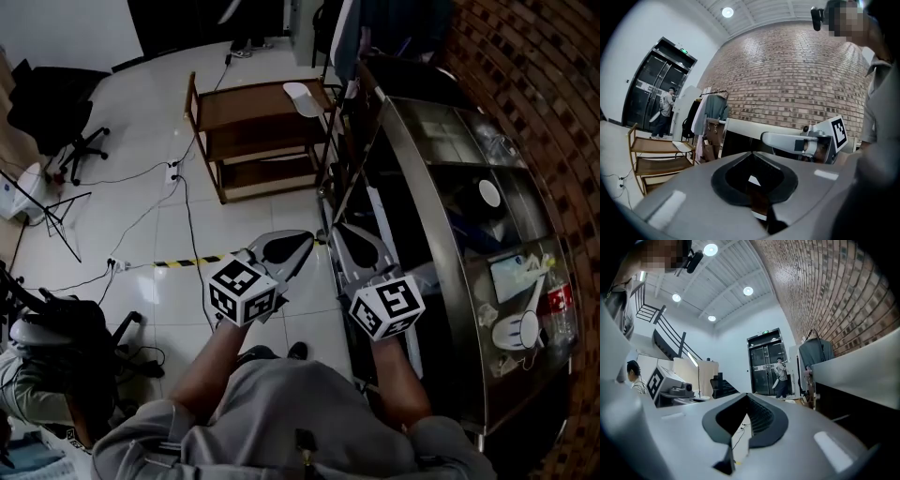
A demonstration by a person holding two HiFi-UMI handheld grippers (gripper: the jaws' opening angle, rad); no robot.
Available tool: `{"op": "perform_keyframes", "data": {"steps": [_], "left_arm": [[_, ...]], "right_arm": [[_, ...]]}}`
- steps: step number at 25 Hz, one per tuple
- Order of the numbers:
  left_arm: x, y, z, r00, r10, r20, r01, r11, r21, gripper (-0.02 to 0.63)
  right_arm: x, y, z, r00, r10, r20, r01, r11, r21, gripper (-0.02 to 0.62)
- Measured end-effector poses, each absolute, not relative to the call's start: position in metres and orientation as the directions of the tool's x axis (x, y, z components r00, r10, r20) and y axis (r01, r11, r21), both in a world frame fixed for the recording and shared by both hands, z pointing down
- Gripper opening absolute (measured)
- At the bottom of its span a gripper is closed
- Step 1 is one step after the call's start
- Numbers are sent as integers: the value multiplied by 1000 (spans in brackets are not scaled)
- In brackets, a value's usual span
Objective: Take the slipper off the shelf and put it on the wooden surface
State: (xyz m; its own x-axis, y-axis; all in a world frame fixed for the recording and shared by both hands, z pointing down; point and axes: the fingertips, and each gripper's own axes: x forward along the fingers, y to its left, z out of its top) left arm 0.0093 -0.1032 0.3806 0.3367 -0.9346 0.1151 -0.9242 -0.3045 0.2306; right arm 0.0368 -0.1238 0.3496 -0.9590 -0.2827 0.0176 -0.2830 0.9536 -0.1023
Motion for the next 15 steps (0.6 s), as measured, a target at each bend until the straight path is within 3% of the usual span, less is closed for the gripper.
{"op": "perform_keyframes", "data": {"steps": [8,15], "left_arm": [[27,-176,395,522,-843,132,-843,-486,232,5],[62,-228,411,770,-618,158,-637,-733,240,5]], "right_arm": [[52,-188,373,-893,-445,66,-449,887,-108,0],[69,-226,389,-741,-660,124,-670,738,-78,0]]}}
